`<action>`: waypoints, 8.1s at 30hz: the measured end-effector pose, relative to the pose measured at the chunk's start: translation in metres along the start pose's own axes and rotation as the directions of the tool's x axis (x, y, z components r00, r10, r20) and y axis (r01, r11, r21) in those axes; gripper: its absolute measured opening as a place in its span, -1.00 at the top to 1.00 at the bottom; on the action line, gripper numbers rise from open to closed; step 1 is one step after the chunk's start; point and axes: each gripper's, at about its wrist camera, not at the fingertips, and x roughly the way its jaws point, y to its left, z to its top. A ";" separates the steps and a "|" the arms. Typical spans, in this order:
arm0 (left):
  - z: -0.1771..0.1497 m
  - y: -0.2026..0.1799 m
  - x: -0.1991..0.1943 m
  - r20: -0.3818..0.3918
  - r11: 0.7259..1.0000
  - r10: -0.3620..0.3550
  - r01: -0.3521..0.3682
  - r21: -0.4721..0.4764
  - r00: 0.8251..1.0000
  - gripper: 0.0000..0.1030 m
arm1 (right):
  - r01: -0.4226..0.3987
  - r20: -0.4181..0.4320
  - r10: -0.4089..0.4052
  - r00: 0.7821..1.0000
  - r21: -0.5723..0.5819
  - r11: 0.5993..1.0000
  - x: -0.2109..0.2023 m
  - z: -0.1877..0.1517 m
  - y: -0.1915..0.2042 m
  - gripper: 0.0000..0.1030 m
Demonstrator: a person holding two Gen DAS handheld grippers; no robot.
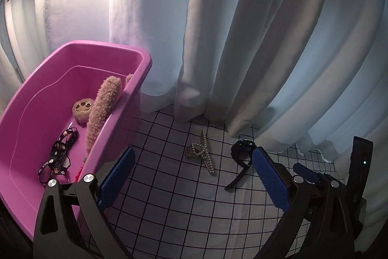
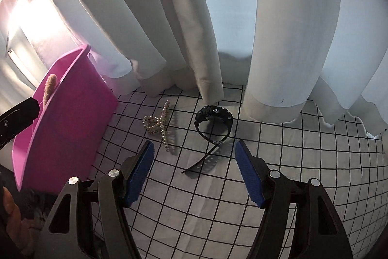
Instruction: Organize jewelry
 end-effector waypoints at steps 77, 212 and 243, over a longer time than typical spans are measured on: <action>-0.053 -0.020 0.159 -0.182 0.991 0.133 -0.132 0.016 0.974 0.20 | 0.014 0.063 -0.009 0.998 -0.092 0.996 0.093 -0.018 -0.035 1.00; 0.042 0.244 -0.087 -0.072 0.807 0.500 -0.494 -0.325 0.863 -0.84 | -0.183 0.025 0.210 0.977 -0.400 0.898 0.026 0.087 0.328 -0.34; 0.035 0.229 -0.096 -0.065 0.821 0.476 -0.470 -0.324 0.877 -0.84 | -0.136 0.053 0.168 0.984 -0.375 0.917 0.009 0.072 0.304 -0.34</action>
